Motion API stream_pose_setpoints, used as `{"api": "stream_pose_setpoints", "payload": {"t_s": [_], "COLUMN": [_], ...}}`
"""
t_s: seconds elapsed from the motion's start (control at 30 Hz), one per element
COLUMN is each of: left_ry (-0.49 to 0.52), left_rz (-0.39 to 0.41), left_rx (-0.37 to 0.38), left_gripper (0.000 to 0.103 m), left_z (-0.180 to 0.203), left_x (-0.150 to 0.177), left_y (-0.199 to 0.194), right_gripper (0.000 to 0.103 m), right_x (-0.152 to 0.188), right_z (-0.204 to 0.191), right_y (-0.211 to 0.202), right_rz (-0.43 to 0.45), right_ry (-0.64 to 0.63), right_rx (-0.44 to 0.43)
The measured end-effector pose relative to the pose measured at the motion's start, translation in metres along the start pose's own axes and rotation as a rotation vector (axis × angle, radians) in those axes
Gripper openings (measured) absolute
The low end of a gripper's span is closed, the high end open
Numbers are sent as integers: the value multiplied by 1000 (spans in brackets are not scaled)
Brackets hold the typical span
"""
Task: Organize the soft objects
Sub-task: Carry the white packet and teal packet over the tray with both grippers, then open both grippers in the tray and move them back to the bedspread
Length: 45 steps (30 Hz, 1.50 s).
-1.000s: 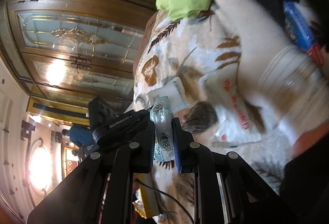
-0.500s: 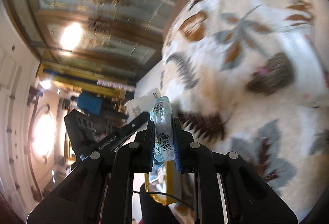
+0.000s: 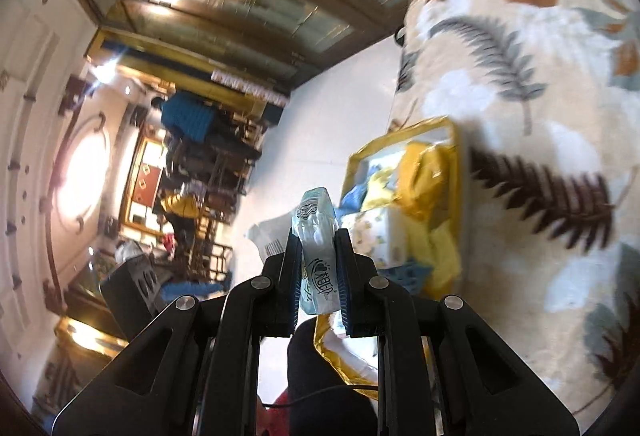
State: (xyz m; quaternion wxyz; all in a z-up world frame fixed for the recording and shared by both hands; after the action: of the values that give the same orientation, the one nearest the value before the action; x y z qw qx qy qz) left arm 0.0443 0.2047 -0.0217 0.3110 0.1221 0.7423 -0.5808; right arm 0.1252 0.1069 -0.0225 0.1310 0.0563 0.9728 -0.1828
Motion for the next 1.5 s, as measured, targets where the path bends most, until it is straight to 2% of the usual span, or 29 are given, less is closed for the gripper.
{"api": "stream_pose_setpoints", "payload": {"t_s": [0.1,0.3,0.6,0.67,0.73,0.83,1.0,1.07,1.13,1.23,1.5], "left_ry": [-24,-30,1,2,-6,-26,-58,-76,-92,-96,-90], "left_rz": [-15,-17,-10,-12,-13,-16,-18,-8,5,35,56], "left_rx": [-20,-38,-76,-79,-79,-73,-61,-53,-41,-33,-3], "left_gripper": [5,5,5,6,7,8,23,32,47,49,53], "left_z": [-15,-20,-18,-19,-20,-23,-27,-29,-31,-32,-27], "left_x": [10,14,20,22,22,22,19,17,13,7,3], "left_y": [9,21,31,32,33,32,29,25,19,8,4], "right_gripper": [15,15,15,19,28,29,29,29,29,29,29], "right_x": [8,20,25,26,27,26,22,23,26,31,37], "right_z": [-4,11,28,30,32,32,19,16,17,18,19], "right_y": [23,57,71,75,73,67,49,45,43,39,26], "right_rz": [-34,-91,-114,-121,-126,-107,-63,-68,-78,-80,-76], "right_ry": [-25,-39,-72,-72,-65,-84,-103,-103,-104,-94,-85], "right_rx": [13,74,153,166,186,204,189,178,184,176,178]}}
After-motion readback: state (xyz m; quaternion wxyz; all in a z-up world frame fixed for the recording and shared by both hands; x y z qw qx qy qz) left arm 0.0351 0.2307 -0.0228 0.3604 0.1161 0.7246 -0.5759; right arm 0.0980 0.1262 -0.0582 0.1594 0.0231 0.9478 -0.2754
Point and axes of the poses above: each gripper's, at about its wrist camera, not at the fingertips, and y roughly the way its jaws point, z to its right, x to its underside, the point moved 6 cm from there along y, roughly the way its jaws point, and after that the axes turned 9 degrees about -x, right-handed, at the moved point
